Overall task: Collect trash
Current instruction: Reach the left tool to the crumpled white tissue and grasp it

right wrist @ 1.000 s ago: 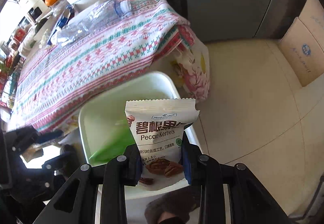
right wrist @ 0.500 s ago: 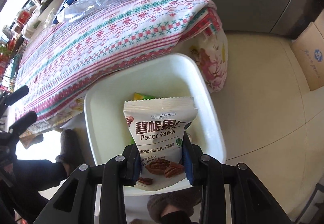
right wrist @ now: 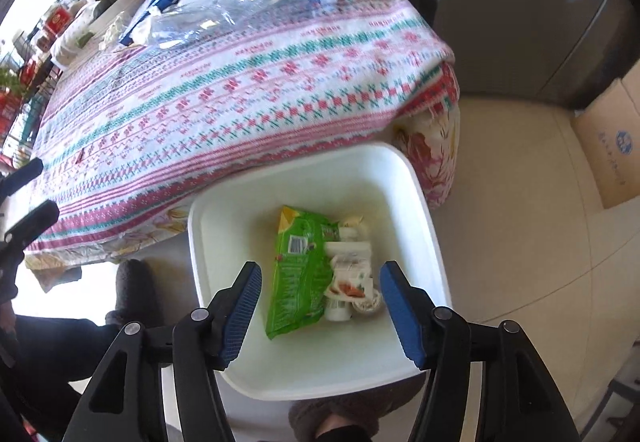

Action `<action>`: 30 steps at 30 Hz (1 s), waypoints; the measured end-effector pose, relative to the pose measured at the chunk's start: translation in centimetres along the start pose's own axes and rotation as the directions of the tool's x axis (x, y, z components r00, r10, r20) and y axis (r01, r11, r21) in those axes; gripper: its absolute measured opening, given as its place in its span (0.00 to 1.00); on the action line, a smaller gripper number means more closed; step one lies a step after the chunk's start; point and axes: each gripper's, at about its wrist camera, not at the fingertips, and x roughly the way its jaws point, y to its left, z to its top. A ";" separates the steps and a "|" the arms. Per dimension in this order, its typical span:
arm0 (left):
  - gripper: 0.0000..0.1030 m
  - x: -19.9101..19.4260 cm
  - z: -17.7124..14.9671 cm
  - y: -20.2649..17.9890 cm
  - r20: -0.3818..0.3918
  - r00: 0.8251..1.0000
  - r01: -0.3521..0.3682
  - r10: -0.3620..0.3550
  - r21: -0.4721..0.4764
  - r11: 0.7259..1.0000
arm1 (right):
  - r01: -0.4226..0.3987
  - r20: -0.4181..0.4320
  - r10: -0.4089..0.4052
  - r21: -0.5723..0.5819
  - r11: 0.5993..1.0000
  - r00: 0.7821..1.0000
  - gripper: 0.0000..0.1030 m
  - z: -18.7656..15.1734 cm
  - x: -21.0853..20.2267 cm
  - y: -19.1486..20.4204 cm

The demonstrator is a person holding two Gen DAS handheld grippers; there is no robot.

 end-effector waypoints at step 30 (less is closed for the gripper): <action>0.89 -0.6 7.2 10.1 0.165 0.979 -0.076 0.123 -0.267 0.961 | -0.053 0.347 0.047 0.006 0.999 0.937 0.81 8.8 -6.5 7.4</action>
